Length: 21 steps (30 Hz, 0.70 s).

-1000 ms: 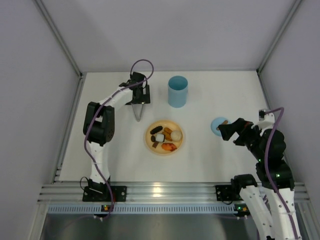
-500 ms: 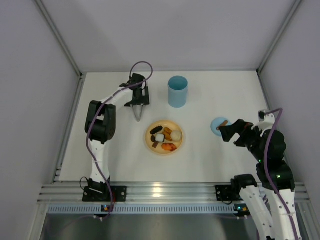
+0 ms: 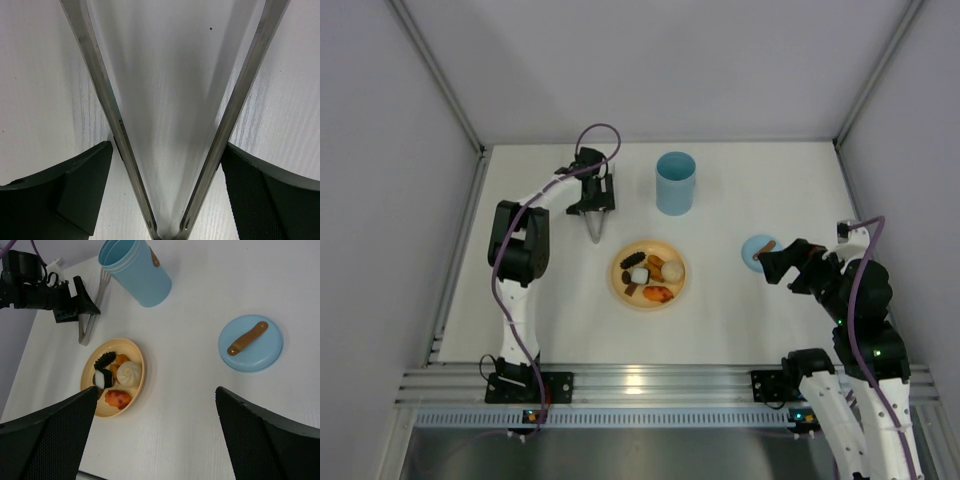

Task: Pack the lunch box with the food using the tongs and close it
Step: Pick up the clamp at the center of the board.

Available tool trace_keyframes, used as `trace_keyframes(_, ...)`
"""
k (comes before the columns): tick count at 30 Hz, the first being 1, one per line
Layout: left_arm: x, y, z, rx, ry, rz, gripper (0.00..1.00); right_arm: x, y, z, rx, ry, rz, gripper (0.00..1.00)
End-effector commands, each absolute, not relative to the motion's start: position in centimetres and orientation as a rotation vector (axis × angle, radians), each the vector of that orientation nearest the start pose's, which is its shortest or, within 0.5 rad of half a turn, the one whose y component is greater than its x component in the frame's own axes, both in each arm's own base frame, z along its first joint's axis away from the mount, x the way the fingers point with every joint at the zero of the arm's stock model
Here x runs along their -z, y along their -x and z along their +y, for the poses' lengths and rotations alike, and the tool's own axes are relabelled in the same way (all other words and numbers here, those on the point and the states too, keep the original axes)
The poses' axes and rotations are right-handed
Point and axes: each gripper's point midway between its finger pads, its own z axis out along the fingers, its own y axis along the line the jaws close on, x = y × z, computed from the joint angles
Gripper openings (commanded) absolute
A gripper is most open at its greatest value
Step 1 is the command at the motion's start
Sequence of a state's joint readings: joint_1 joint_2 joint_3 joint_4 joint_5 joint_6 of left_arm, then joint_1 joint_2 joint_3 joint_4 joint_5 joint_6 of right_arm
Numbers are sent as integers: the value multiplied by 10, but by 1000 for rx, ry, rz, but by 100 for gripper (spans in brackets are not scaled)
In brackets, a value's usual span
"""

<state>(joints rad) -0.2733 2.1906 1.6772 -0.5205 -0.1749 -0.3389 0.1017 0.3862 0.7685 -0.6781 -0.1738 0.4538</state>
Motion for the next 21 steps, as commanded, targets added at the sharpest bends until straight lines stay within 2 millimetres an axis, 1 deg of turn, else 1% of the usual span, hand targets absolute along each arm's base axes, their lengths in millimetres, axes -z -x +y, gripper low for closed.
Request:
trace_keyframes(1, -5, -487, -123, 14, 149, 2620, 91, -265, -195, 67, -544, -220, 1857, 99)
trace_keyframes(4, -2, -482, -124, 6, 160, 2629, 89, -263, -196, 68, -552, -219, 1855, 99)
trace_keyframes(6, 6, -475, -121, -17, 175, 2647, 87, -261, -196, 69, -560, -221, 1858, 99)
trace_keyframes(7, 5, -476, -121, -17, 176, 2642, 86, -261, -196, 69, -561, -215, 1857, 99)
trace_keyframes(8, 9, -474, -121, -15, 175, 2646, 85, -262, -196, 69, -562, -217, 1857, 99)
trace_keyframes(12, 13, -472, -122, -17, 168, 2655, 77, -266, -193, 67, -550, -213, 1847, 99)
trace_keyframes(14, 13, -472, -124, -18, 167, 2651, 73, -267, -192, 67, -546, -216, 1845, 99)
trace_keyframes(17, 0, -473, -129, -61, 150, 2626, 66, -265, -193, 67, -547, -215, 1848, 99)
trace_keyframes(18, -9, -477, -131, -73, 144, 2606, 65, -265, -193, 68, -551, -213, 1852, 99)
trace_keyframes(21, -34, -476, -132, -103, 151, 2569, 59, -266, -193, 69, -561, -207, 1850, 100)
